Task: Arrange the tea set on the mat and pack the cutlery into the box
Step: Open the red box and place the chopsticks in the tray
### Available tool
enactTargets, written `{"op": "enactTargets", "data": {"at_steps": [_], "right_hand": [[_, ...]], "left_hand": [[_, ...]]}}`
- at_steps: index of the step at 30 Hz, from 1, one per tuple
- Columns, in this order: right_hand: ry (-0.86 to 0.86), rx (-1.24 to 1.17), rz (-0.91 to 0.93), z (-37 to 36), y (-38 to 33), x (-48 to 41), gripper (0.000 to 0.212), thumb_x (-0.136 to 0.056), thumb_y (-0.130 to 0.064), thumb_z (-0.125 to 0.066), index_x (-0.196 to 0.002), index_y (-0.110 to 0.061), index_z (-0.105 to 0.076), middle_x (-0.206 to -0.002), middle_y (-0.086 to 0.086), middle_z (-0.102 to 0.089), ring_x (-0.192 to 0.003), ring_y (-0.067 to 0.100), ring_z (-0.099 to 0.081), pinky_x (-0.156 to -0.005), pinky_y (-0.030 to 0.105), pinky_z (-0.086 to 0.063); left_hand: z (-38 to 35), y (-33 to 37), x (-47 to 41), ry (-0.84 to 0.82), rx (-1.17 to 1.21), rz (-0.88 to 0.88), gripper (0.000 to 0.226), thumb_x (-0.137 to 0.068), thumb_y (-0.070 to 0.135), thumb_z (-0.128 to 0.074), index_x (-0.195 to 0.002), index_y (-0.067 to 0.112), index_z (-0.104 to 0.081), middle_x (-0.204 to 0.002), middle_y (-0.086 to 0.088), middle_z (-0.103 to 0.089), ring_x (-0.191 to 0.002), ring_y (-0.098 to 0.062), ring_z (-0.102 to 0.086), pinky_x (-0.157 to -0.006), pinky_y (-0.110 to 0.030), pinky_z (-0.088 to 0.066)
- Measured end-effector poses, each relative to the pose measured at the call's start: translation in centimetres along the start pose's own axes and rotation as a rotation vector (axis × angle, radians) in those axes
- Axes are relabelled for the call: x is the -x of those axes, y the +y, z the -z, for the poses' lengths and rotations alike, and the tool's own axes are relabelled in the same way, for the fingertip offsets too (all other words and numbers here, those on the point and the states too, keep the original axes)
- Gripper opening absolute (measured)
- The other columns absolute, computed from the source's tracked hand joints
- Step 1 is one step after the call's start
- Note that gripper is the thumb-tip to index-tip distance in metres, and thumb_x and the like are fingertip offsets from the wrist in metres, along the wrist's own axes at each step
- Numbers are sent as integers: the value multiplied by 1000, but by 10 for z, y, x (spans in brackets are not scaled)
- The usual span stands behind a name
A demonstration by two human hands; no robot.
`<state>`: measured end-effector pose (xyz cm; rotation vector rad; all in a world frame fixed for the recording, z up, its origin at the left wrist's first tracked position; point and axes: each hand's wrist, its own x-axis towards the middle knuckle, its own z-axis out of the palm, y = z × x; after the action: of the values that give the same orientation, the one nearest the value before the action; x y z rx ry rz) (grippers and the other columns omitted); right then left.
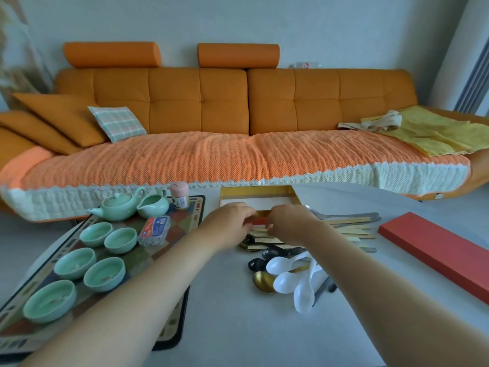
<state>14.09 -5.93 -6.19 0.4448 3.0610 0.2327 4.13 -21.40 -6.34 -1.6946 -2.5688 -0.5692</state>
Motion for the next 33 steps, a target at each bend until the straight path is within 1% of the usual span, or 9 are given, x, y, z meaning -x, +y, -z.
{"op": "enactTargets", "data": {"at_steps": [6, 10, 13, 16, 18, 20, 24, 28, 33], "right_hand": [[80, -107, 32, 7, -4, 0, 26, -98, -46, -50, -110, -28, -64, -105, -3, -67, -97, 21, -61, -84, 36, -51], [109, -340, 32, 16, -8, -3, 23, -97, -45, -53, -110, -28, -63, -103, -6, -67, -89, 17, -64, -77, 39, -56], [204, -519, 20, 24, -3, -2, 18, -99, -39, -51, -103, -26, -63, -90, -5, -66, -74, 20, -64, -66, 40, -55], [257, -572, -36, 23, 11, -6, 18, -102, -27, -43, -106, -23, -61, -88, 0, -65, -70, 22, -60, -63, 41, -51], [304, -565, -70, 18, 19, -11, 24, -103, -20, -40, -111, -21, -62, -94, -1, -63, -75, 20, -58, -67, 37, -49], [336, -541, -75, 13, 23, -17, 27, -102, -13, -39, -112, -19, -64, -94, -2, -58, -82, 21, -56, -73, 37, -48], [335, -435, -132, 2, 22, -32, 38, -96, 0, -39, -107, -22, -67, -91, -4, -54, -88, 24, -54, -76, 39, -50], [251, -334, -231, -6, 20, -45, 45, -90, 3, -41, -114, -24, -66, -97, 1, -64, -90, 23, -56, -86, 38, -48], [150, -272, -308, -13, 25, -54, 48, -90, -1, -42, -124, -28, -62, -115, 3, -65, -106, 25, -55, -101, 39, -37]], "left_hand": [[-4, -3, -1, -66, 12, 35, 29, -97, 41, -49, -120, 35, -66, -101, 6, -64, -95, -16, -59, -81, -39, -52], [14, -5, -7, 50, 93, 87, 21, -99, 33, -53, -101, 25, -73, -86, 8, -67, -75, -11, -61, -66, -32, -49], [35, -14, -9, 155, 179, 112, 21, -99, 23, -52, -92, 21, -72, -78, 5, -67, -53, -5, -51, -54, -27, -39], [50, -32, -7, 296, 237, 207, 19, -101, 23, -50, -91, 26, -66, -84, 9, -68, -44, 1, -45, -51, -25, -34], [52, -43, -5, 371, 233, 268, 18, -101, 24, -50, -96, 28, -67, -89, 12, -68, -56, 4, -51, -56, -23, -35], [47, -51, -5, 383, 216, 300, 19, -101, 24, -50, -102, 24, -69, -97, 11, -68, -77, -5, -59, -66, -23, -34], [26, -58, -12, 311, 83, 253, 30, -100, 19, -49, -126, 19, -63, -130, -1, -56, -121, -19, -46, -98, -33, -36], [10, -52, -18, 105, 69, 150, 39, -101, 25, -45, -139, 23, -52, -144, 3, -47, -133, -19, -40, -110, -43, -35], [0, -43, -25, -46, -43, 114, 47, -104, 36, -38, -150, 25, -38, -156, 7, -34, -142, -17, -29, -116, -40, -21]]}}
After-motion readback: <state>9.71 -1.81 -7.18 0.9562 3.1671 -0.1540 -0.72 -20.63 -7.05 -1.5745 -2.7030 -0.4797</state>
